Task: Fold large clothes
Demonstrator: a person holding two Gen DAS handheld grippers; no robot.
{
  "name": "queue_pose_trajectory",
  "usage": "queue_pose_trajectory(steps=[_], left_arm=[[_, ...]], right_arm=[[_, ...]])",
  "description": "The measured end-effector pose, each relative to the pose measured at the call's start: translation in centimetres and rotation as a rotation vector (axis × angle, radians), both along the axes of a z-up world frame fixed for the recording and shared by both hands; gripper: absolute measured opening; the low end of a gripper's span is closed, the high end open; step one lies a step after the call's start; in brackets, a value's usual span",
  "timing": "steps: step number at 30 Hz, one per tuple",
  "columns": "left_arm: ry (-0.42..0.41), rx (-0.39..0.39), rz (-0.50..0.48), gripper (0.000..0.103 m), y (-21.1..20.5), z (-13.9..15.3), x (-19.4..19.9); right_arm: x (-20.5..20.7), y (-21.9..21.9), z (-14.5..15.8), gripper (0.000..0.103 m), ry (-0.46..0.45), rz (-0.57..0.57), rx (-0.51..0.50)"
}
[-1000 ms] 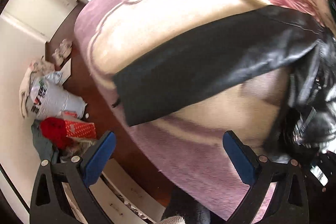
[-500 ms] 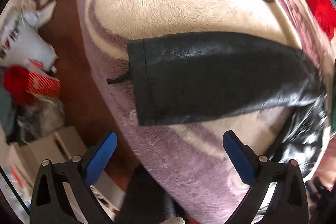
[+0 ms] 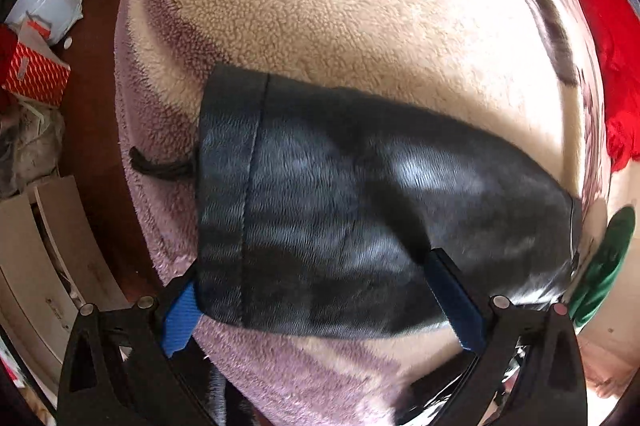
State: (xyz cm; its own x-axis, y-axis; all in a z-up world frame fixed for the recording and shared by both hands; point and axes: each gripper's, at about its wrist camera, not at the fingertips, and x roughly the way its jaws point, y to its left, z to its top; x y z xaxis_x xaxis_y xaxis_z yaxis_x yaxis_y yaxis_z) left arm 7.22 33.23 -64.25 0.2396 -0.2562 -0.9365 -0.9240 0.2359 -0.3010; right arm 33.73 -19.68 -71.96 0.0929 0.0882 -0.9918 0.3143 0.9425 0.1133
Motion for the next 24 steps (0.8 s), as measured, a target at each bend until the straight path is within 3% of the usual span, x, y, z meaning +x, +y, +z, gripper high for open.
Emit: queue_pose_trajectory(steps=[2,4,7,8,9,14,17,18,20,22,24], left_arm=[[-0.003,-0.029,0.076,0.103,0.9,-0.6,-0.1],[0.006,-0.031,0.177,0.092,1.8,-0.8,-0.8],[0.055,0.047,0.230,0.050,2.6,1.0,-1.1],[0.078,0.097,0.216,0.025,2.7,2.0,-0.8],[0.087,0.162,0.186,0.019,3.0,3.4,-0.3],[0.068,0.348,0.037,0.012,3.1,8.2,3.2],[0.036,0.504,-0.075,0.011,2.5,12.2,5.3],[0.022,0.578,-0.123,0.011,1.8,13.9,6.2],[0.000,0.683,-0.209,0.011,0.4,15.7,7.2],[-0.028,0.771,-0.287,0.010,-2.1,17.4,8.2],[-0.069,0.871,-0.387,0.009,-4.5,19.3,8.9]], right_arm=[[-0.8,0.4,0.7,0.078,0.022,-0.002,-0.018],[-1.9,0.8,2.3,0.079,0.006,0.037,-0.023],[-5.7,1.5,4.7,0.079,0.003,0.075,0.009],[-7.7,1.9,5.3,0.079,0.015,0.082,0.027],[-8.2,4.3,5.5,0.079,0.027,0.085,0.035],[-13.1,8.9,7.2,0.079,0.054,0.097,0.106],[-15.5,11.6,8.6,0.082,0.005,0.167,0.085],[-15.7,12.7,8.2,0.087,0.005,0.213,0.052],[-17.0,14.2,6.2,0.087,0.081,0.277,0.015],[-18.6,14.2,3.3,0.087,0.217,0.258,0.101],[-20.1,12.9,3.5,0.087,0.190,0.196,0.180]])
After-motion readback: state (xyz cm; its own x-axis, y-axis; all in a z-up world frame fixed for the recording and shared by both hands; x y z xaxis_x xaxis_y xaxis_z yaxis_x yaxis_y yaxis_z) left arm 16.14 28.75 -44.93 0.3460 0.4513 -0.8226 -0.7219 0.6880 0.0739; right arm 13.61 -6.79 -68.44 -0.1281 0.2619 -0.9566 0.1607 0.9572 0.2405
